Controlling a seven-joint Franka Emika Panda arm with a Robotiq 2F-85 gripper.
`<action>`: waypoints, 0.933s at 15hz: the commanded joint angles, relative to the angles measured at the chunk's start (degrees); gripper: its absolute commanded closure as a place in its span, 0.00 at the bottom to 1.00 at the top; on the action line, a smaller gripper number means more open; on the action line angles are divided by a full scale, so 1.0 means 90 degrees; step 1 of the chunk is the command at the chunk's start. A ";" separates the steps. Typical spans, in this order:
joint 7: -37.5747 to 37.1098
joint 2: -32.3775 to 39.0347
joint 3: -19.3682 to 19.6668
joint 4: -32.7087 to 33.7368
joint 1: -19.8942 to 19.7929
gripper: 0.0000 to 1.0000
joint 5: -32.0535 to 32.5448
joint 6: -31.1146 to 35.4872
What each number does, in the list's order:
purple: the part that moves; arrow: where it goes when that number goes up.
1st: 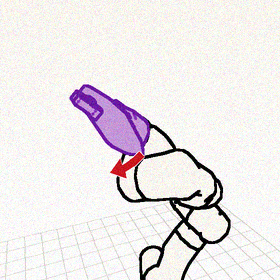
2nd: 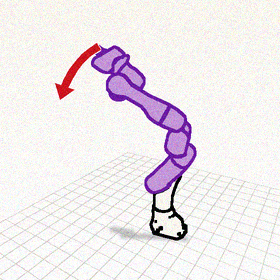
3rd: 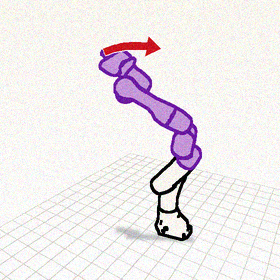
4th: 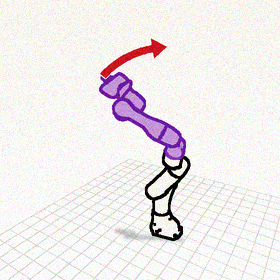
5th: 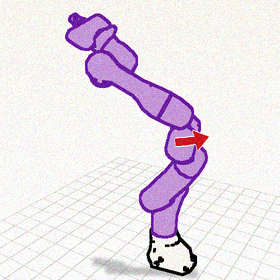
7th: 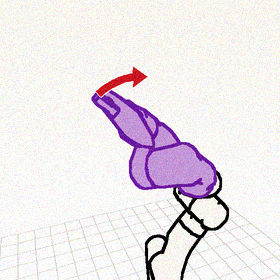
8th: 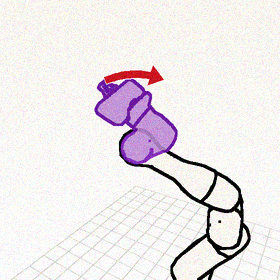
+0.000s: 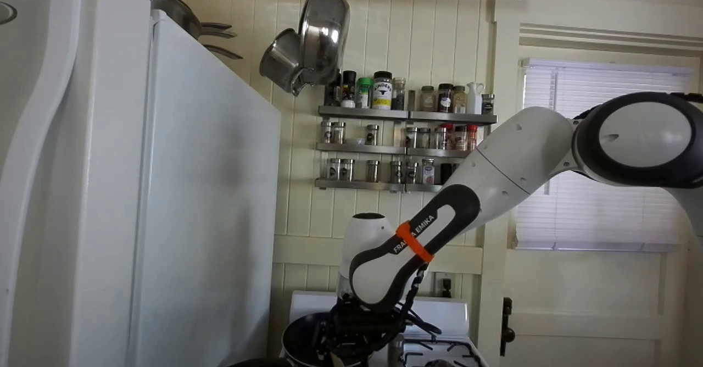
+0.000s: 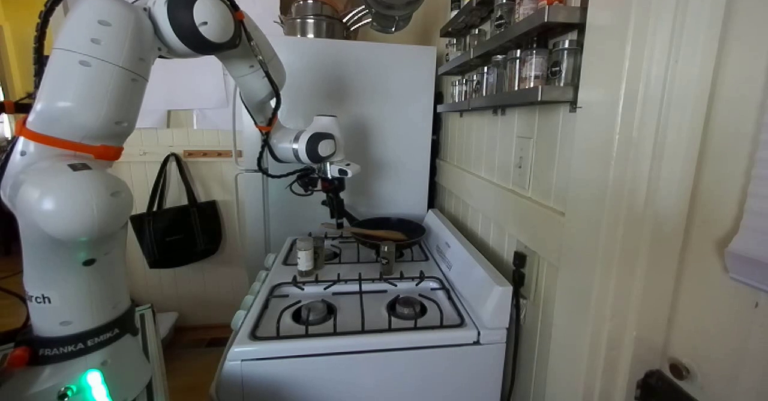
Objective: Use the wooden spoon to stir the contents on the pan.
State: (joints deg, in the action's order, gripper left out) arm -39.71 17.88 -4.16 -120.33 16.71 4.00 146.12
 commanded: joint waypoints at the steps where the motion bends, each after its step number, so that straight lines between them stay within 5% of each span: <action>1: -0.0401 0.0100 0.0109 -0.0033 0.0155 0.00 0.0188 0.0203; 3: -0.0475 0.0158 0.0114 -0.0003 0.0170 0.03 0.0197 0.0199; 14: -0.0471 0.0215 0.0165 0.0148 0.0195 0.94 0.0366 0.0199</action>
State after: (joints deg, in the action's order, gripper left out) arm -42.86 19.65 -3.28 -119.72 17.69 6.37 147.26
